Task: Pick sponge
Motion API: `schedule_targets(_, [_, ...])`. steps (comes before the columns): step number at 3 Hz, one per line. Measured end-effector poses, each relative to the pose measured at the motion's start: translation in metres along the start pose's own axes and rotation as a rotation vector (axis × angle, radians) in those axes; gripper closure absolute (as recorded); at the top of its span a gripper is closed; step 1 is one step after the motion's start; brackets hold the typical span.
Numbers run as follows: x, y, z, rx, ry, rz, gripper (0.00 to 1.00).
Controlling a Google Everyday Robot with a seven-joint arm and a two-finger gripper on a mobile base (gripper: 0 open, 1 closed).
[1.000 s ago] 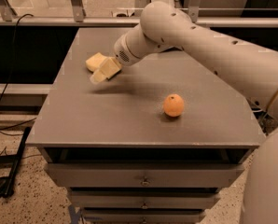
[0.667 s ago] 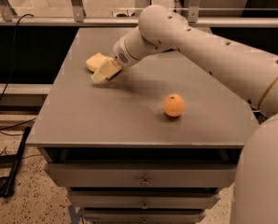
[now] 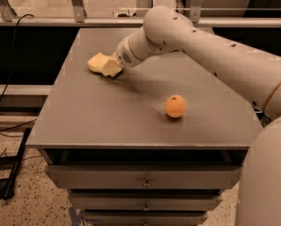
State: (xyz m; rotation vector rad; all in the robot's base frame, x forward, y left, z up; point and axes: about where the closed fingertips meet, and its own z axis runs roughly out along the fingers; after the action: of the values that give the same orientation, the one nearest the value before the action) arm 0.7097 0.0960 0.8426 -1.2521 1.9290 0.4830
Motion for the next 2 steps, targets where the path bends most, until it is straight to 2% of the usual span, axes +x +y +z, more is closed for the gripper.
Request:
schedule_targets(1, [-0.012,-0.001,-0.02,0.001,-0.046,-0.039,0.96])
schedule_targets(2, [-0.021,-0.012,-0.047,-0.011,-0.12,-0.075,1.0])
